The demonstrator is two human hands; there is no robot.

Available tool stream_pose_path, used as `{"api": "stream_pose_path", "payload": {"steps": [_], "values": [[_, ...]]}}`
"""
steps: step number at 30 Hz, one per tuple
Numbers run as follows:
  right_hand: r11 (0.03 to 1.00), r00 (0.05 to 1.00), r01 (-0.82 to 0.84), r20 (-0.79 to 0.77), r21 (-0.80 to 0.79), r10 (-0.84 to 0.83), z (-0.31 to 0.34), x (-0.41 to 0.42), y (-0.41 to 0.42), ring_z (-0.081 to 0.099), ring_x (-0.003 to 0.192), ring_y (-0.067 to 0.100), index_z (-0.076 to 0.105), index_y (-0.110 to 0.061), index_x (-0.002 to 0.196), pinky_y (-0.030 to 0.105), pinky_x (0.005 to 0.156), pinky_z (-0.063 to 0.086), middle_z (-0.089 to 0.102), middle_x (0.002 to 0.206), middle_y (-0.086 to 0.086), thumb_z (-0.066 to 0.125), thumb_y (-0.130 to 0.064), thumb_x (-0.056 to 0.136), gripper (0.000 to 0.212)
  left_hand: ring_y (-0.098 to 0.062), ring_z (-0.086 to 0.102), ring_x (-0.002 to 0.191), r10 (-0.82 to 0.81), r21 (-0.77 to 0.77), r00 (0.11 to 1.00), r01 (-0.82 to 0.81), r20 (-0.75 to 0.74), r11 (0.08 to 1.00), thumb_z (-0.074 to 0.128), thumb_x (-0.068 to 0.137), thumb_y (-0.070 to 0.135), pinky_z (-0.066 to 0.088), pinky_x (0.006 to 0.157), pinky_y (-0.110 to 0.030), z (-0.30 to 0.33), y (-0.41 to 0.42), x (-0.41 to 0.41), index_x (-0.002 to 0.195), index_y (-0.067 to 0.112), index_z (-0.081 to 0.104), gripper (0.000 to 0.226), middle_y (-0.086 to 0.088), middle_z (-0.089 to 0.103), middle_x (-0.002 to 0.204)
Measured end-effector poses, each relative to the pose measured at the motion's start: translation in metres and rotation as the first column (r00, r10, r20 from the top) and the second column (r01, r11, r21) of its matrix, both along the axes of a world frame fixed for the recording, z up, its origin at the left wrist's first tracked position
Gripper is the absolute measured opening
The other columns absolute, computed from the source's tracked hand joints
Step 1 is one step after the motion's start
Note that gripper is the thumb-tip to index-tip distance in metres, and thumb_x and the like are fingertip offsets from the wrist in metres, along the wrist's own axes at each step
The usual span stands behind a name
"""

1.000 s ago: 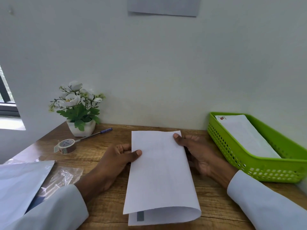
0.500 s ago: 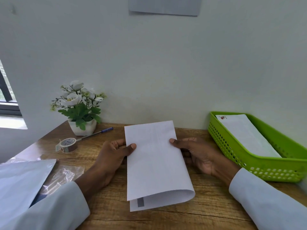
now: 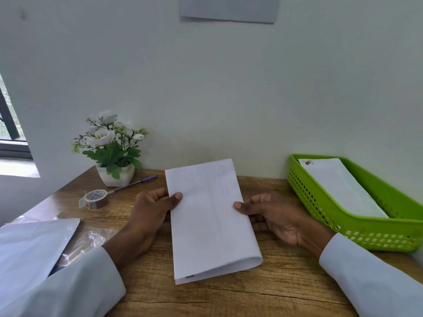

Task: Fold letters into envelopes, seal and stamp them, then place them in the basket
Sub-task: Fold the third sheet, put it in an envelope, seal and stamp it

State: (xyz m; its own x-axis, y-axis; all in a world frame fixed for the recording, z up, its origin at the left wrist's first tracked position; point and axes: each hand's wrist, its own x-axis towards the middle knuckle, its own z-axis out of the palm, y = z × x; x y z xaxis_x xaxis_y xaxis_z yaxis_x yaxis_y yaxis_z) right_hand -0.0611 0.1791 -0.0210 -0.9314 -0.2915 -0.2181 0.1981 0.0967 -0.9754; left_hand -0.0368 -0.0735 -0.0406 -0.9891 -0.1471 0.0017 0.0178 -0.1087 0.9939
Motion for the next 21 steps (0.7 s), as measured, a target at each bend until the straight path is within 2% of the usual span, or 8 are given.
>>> {"api": "stream_pose_path", "payload": {"steps": [5, 7, 11, 14, 17, 21], "values": [[0.999, 0.999, 0.045, -0.023, 0.013, -0.045, 0.0012, 0.0024, 0.0000, 0.073, 0.069, 0.016, 0.068, -0.002, 0.078, 0.025, 0.053, 0.056, 0.077, 0.083, 0.011, 0.075, -0.006, 0.082, 0.010, -0.024, 0.075, 0.088, -0.008, -0.006, 1.000, 0.008, -0.009, 1.000, 0.063, 0.092, 0.015, 0.059, 0.080, -0.043, -0.0017, 0.0023, -0.0006, 0.110, 0.008, 0.069, 0.021, -0.006, 0.077, 0.098], [1.000, 0.999, 0.029, -0.032, -0.002, -0.029, 0.0008, 0.0026, 0.0008, 0.073, 0.074, 0.017, 0.069, -0.004, 0.076, 0.027, 0.057, 0.058, 0.077, 0.087, 0.011, 0.076, -0.008, 0.082, 0.010, -0.024, 0.075, 0.088, 0.002, -0.008, 1.000, -0.002, -0.012, 1.000, 0.063, 0.092, 0.015, 0.059, 0.080, -0.043, -0.0021, 0.0016, -0.0016, 0.111, 0.010, 0.069, 0.021, -0.005, 0.077, 0.097], [0.999, 0.999, -0.031, 0.006, 0.015, 0.031, -0.0017, 0.0044, 0.0031, 0.073, 0.086, 0.021, 0.071, -0.003, 0.090, 0.031, 0.068, 0.061, 0.077, 0.100, 0.014, 0.080, -0.018, 0.076, 0.022, -0.023, 0.075, 0.088, 0.037, 0.006, 0.999, -0.037, -0.010, 0.999, 0.065, 0.091, 0.016, 0.059, 0.080, -0.042, -0.0037, -0.0031, -0.0056, 0.114, 0.010, 0.069, 0.025, -0.005, 0.077, 0.099], [0.999, 0.999, -0.032, 0.002, 0.040, 0.032, -0.0024, 0.0060, 0.0040, 0.074, 0.080, 0.019, 0.069, -0.003, 0.081, 0.028, 0.062, 0.059, 0.077, 0.092, 0.012, 0.080, -0.008, 0.076, 0.013, -0.025, 0.074, 0.091, 0.039, 0.002, 0.999, -0.039, -0.011, 0.999, 0.065, 0.091, 0.015, 0.058, 0.083, -0.044, -0.0049, -0.0035, -0.0058, 0.115, 0.008, 0.069, 0.026, -0.005, 0.077, 0.100], [0.999, 1.000, -0.011, -0.028, 0.047, 0.012, -0.0014, 0.0066, 0.0050, 0.073, 0.077, 0.018, 0.069, 0.000, 0.084, 0.028, 0.061, 0.059, 0.076, 0.089, 0.012, 0.080, -0.005, 0.076, 0.015, -0.024, 0.074, 0.090, 0.036, 0.012, 0.999, -0.036, -0.022, 0.999, 0.063, 0.092, 0.014, 0.060, 0.076, -0.040, -0.0051, -0.0015, -0.0048, 0.113, 0.009, 0.070, 0.022, -0.005, 0.077, 0.100], [0.998, 0.998, -0.060, -0.009, 0.015, 0.061, -0.0029, 0.0080, 0.0079, 0.073, 0.089, 0.021, 0.068, 0.002, 0.098, 0.031, 0.073, 0.061, 0.076, 0.101, 0.014, 0.082, -0.009, 0.073, 0.030, -0.023, 0.075, 0.086, 0.054, 0.040, 0.998, -0.053, -0.023, 0.998, 0.064, 0.092, 0.012, 0.061, 0.065, -0.034, -0.0047, -0.0028, -0.0051, 0.108, 0.011, 0.070, 0.018, -0.005, 0.077, 0.098]]}}
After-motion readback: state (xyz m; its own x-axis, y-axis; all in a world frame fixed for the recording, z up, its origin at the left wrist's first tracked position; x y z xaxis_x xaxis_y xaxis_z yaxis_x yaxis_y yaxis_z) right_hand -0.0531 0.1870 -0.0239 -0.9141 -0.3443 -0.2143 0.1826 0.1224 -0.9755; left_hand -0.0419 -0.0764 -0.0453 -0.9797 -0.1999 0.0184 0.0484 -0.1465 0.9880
